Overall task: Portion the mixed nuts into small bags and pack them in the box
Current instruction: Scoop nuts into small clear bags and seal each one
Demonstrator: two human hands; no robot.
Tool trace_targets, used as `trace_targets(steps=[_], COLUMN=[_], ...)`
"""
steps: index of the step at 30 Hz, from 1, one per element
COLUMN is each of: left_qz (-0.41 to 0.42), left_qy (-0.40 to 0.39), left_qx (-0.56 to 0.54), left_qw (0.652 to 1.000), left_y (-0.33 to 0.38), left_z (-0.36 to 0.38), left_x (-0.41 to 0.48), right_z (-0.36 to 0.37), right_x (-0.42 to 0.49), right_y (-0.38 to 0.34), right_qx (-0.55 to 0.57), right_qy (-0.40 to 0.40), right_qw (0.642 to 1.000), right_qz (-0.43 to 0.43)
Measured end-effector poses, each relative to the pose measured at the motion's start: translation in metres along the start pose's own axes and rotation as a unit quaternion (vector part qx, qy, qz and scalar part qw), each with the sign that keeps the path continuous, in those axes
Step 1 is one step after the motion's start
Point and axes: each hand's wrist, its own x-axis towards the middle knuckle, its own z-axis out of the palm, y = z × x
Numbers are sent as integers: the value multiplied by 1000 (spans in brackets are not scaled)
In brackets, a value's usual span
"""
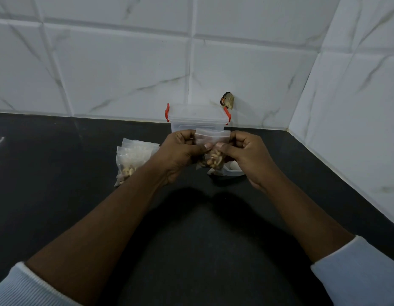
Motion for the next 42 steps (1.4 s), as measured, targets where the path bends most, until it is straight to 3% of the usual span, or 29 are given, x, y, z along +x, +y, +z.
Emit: trace_targets(steps=[7,12,27,42], left_qz=[-47,-43,-72,4], left_qy=[19,13,31,34], left_qx=[-33,-28,-54,21], left_qw=[998,999,995,999], left_y=[3,4,7,-1], left_z=[1,2,8,5], left_x=[2,-1,-4,0], right_z=[0,2,-4,-3], right_x=[3,-2,5,4], right_y=[1,0,5,2], right_qx=[-4,20,0,64], right_qy=[30,-9,53,59], right_qw=[1000,1000,998,996], right_qz=[-1,-19,-19,11])
